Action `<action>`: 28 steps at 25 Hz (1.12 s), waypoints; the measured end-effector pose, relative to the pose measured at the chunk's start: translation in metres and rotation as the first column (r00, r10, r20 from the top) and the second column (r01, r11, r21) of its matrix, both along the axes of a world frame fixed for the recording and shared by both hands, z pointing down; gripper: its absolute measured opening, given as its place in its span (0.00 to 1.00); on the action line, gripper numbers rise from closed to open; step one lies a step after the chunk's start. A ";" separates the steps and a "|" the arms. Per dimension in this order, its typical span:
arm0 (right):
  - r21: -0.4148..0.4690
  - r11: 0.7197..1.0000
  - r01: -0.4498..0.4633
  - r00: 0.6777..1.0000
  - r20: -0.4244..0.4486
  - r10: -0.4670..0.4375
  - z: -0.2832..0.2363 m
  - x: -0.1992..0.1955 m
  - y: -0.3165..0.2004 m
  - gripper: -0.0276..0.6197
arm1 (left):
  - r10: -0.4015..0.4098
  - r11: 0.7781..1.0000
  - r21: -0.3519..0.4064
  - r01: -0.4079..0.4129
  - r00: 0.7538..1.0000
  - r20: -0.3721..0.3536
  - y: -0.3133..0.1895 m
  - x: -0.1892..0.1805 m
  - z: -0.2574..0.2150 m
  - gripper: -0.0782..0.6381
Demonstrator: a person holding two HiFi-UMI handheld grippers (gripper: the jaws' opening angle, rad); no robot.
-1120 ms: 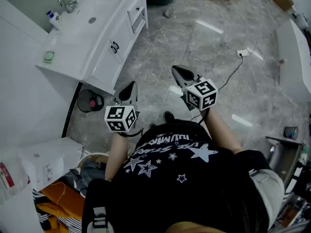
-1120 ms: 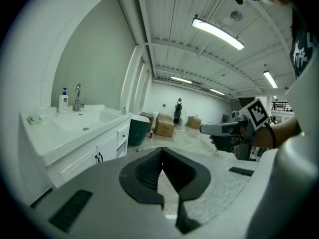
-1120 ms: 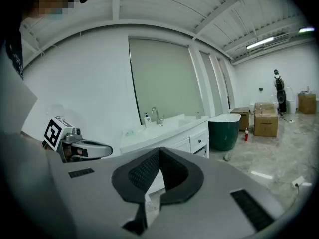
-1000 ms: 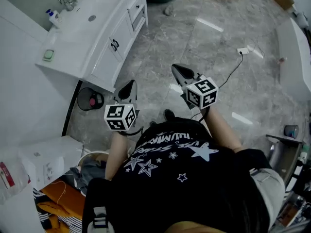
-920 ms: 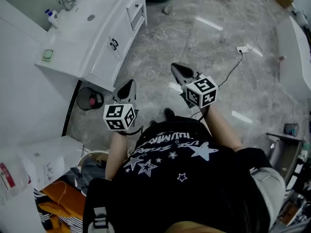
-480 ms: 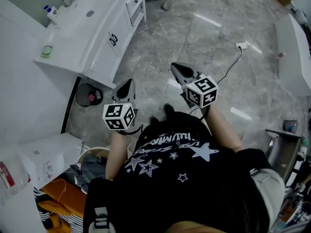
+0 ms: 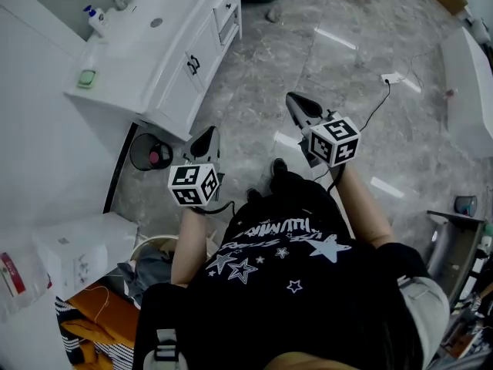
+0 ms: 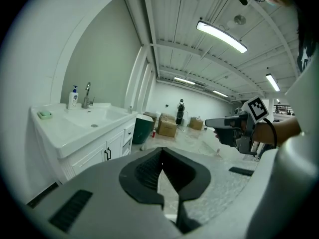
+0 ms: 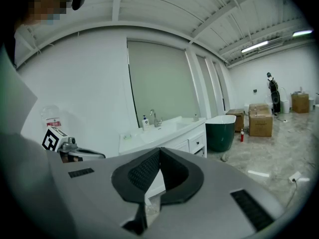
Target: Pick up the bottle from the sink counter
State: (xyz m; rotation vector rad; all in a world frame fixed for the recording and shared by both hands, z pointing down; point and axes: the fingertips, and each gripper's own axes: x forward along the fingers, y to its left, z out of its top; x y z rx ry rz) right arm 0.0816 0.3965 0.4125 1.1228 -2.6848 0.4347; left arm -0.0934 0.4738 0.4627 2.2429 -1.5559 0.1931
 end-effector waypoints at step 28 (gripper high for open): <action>-0.087 0.996 0.026 0.996 0.088 -0.019 0.030 -0.005 -0.297 0.05 | -0.101 0.994 -0.040 0.102 0.995 0.021 -0.268 -0.016 0.003 0.12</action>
